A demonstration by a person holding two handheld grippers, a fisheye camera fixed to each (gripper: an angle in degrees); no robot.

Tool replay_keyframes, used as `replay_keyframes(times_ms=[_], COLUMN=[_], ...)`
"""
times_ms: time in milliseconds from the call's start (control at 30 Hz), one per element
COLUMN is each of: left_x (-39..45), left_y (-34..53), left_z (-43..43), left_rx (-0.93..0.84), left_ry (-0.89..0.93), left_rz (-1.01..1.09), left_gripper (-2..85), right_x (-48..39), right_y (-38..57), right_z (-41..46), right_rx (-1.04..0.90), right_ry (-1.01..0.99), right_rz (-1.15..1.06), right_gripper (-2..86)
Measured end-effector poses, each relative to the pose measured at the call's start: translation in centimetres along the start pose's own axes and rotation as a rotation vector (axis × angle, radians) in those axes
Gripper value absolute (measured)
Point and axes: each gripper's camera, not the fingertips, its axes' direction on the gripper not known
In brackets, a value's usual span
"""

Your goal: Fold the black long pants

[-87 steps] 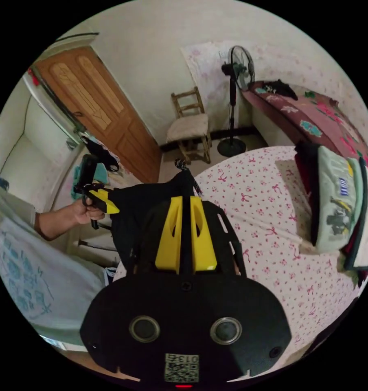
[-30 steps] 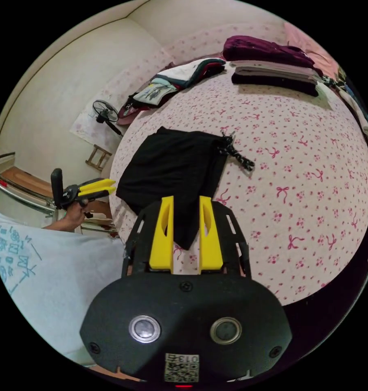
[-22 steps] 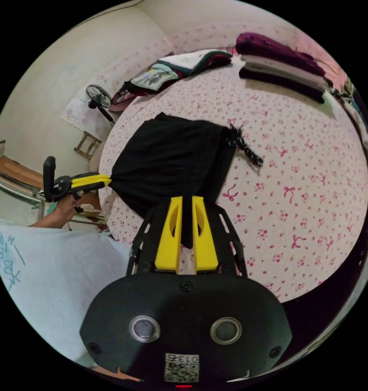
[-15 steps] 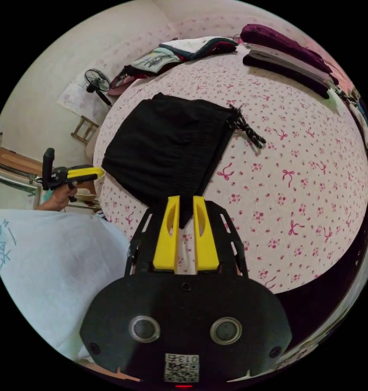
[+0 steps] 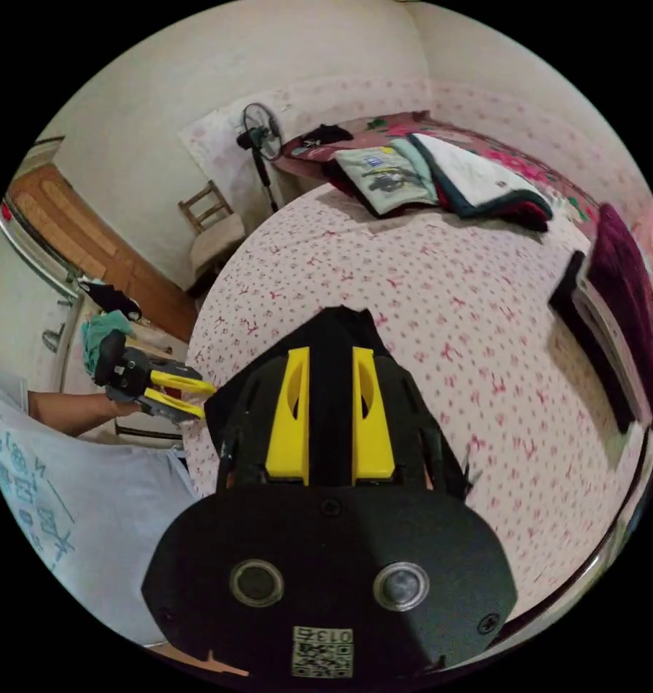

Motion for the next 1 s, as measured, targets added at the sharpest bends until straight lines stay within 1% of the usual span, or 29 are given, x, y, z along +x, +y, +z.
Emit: replay_keyframes(times_ms=[133,267,333,400,500,567,600,767,833,867,933,1000], left_x=[-0.6,-1.8,-2.5,-3.0,-3.0,-3.1,-3.3,-4.5,-4.9,-5.2,-5.9,-6.7], left_y=[0.4,0.8,1.0,1.6,3.2,4.5,5.4,7.8,8.2,8.5,9.1,9.6], left_z=[0.3,0.5,0.7,0.6,-0.4,-0.9,-0.8,0.1,-0.1,-0.3,-0.7,-0.6], left_rx=[-0.003,0.002,0.004,0.025,0.082,0.129,0.147,0.146,0.146,0.146,0.163,0.174], left_ry=[-0.011,0.003,0.024,0.071,0.046,0.052,0.061,0.081,0.102,0.103,0.124,0.179], left_rz=[0.044,0.057,0.047,0.042,0.033,-0.008,-0.041,-0.133,-0.133,-0.143,-0.168,-0.191], left_gripper=[8.6,7.3,4.7,2.3,1.3,0.9,0.7,0.8,1.7,4.0,6.8,8.6], right_x=[-0.7,-0.9,-1.3,-1.4,-1.0,-0.1,0.8,2.7,2.4,2.4,2.4,2.6], right_y=[-8.1,-12.0,-13.1,-13.8,-14.9,-15.4,-15.6,-15.6,-15.8,-15.9,-16.2,-16.3], right_z=[5.4,9.1,11.2,11.9,11.1,10.4,10.2,11.2,11.2,11.0,9.6,8.0], right_rx=[-0.148,-0.282,-0.378,-0.413,-0.388,-0.357,-0.341,-0.329,-0.318,-0.314,-0.264,-0.218], right_ry=[-0.031,-0.033,0.012,0.010,0.029,0.020,-0.020,-0.074,-0.084,-0.093,-0.126,-0.102], right_rz=[-0.083,-0.112,-0.149,-0.167,-0.188,-0.152,-0.111,-0.020,-0.044,-0.046,-0.047,-0.035], right_gripper=[8.9,8.4,5.1,2.8,1.6,1.3,1.2,1.7,2.6,2.9,4.5,6.3])
